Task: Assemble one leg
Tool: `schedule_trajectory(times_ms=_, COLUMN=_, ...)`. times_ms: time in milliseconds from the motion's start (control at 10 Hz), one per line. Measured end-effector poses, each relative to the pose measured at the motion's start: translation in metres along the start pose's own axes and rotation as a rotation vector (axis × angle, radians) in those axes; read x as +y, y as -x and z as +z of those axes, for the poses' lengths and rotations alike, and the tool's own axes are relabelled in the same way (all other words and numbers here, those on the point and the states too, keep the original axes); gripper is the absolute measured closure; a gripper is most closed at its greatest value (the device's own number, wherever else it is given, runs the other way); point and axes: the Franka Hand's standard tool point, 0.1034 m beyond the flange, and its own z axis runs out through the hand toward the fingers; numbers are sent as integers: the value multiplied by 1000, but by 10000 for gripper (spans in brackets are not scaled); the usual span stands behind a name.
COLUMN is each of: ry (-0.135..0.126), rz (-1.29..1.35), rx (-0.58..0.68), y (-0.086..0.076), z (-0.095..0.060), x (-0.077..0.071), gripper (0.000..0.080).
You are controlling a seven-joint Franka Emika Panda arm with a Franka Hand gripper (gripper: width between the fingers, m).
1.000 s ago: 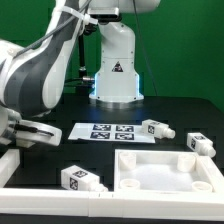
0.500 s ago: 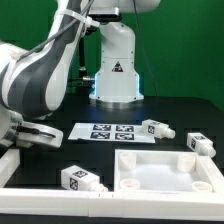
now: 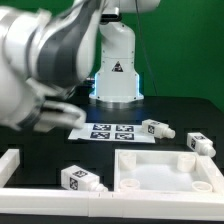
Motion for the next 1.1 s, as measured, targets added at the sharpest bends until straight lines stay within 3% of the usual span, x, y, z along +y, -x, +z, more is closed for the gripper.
schedule_trajectory(times_ms=100, ry=6, rz=8, rx=23, y=-2, z=-8, x=-1, gripper=524)
schedule_trajectory(times_ms=200, ry=-2, rz=29, rx=46, y=-9, z=-8, x=11, gripper=524)
schedule_trajectory(times_ms=500, ry=17, rz=16, rx=163, y=-17, z=-16, x=7, gripper=522)
schedule_trajectory(times_ms=600, ry=32, rz=7, rx=290, y=-19, z=-29, x=-13, gripper=522)
schedule_trajectory(times_ms=700, ry=51, rz=-48, rx=428, y=-5, z=-44, x=-49, gripper=522)
schedule_trajectory(times_ms=800, ry=49, rz=-48, rx=486, y=13, z=-51, x=-74, gripper=522)
schedule_trajectory(times_ms=900, ry=47, rz=-25, rx=607, y=21, z=-75, x=-104, gripper=522)
schedule_trajectory(times_ms=1000, ry=54, rz=-54, rx=703, y=23, z=-87, x=-120, gripper=522)
schedule_trajectory(times_ms=1100, ry=47, rz=-57, rx=786, y=20, z=-86, x=-118, gripper=522)
